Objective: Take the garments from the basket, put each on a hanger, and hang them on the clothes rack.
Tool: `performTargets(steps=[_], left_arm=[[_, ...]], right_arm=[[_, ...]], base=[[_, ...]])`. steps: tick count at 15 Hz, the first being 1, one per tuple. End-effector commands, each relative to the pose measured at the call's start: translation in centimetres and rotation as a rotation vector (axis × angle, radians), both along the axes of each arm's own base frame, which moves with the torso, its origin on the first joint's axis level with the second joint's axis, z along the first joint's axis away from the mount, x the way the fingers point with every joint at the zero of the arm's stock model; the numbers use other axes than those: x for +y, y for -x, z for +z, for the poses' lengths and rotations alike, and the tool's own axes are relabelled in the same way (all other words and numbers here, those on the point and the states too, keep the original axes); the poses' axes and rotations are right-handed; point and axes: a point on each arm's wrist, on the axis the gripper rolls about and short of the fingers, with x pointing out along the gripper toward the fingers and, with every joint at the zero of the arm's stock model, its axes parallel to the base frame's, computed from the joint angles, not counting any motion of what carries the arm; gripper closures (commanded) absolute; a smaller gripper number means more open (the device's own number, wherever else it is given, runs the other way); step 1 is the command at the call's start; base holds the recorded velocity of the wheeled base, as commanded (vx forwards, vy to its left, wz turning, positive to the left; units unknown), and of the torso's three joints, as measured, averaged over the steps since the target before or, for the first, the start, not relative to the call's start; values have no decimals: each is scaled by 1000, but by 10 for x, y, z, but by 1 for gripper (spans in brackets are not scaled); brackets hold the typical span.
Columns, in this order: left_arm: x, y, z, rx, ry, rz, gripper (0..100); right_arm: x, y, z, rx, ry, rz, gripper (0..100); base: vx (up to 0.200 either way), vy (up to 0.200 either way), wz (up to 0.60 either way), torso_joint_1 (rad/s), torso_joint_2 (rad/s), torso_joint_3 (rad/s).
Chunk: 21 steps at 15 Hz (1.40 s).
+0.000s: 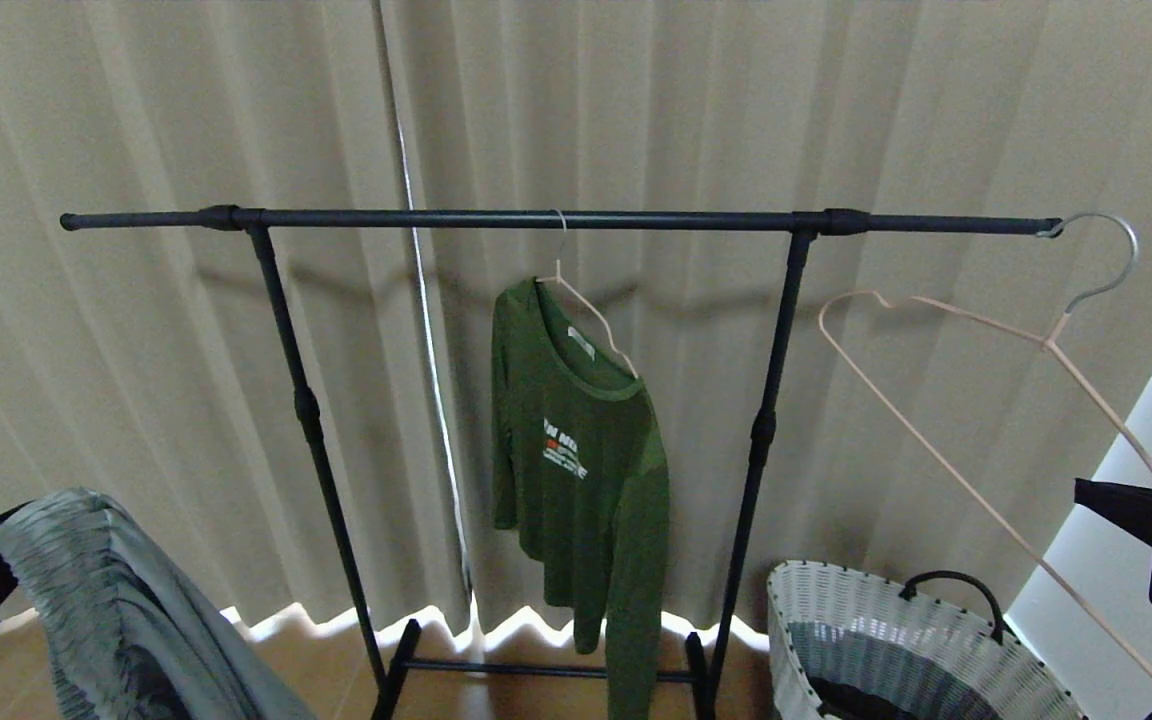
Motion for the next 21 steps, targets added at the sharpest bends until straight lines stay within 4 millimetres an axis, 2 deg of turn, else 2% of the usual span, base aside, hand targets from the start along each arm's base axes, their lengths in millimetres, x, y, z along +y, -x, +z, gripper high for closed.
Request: performTargets(steps=[1, 11, 14, 17, 19, 21], left_arm=[[0, -1, 0, 1, -1, 0, 100], [0, -1, 0, 6, -2, 0, 100], [0, -1, -2, 15, -4, 0, 100], [-1, -3, -7, 43, -10, -1, 100], [-2, -9, -17, 98, -42, -5, 100], [-5, -23, -14, 134, -52, -4, 100]], right_arm=[[0, 0, 0, 2, 0, 0, 100], [0, 2, -9, 31, 5, 3, 100], [-1, 9, -15, 37, 4, 10, 100], [0, 14, -11, 12, -5, 24, 100], [-1, 18, -9, -3, -6, 28, 100], [0, 21, -7, -21, -25, 78, 100]], base=[[0, 0, 0, 0, 0, 0], [0, 0, 0, 0, 0, 0], [0, 0, 0, 0, 0, 0], [0, 0, 0, 0, 0, 0], [0, 0, 0, 0, 0, 0], [0, 0, 0, 0, 0, 0]])
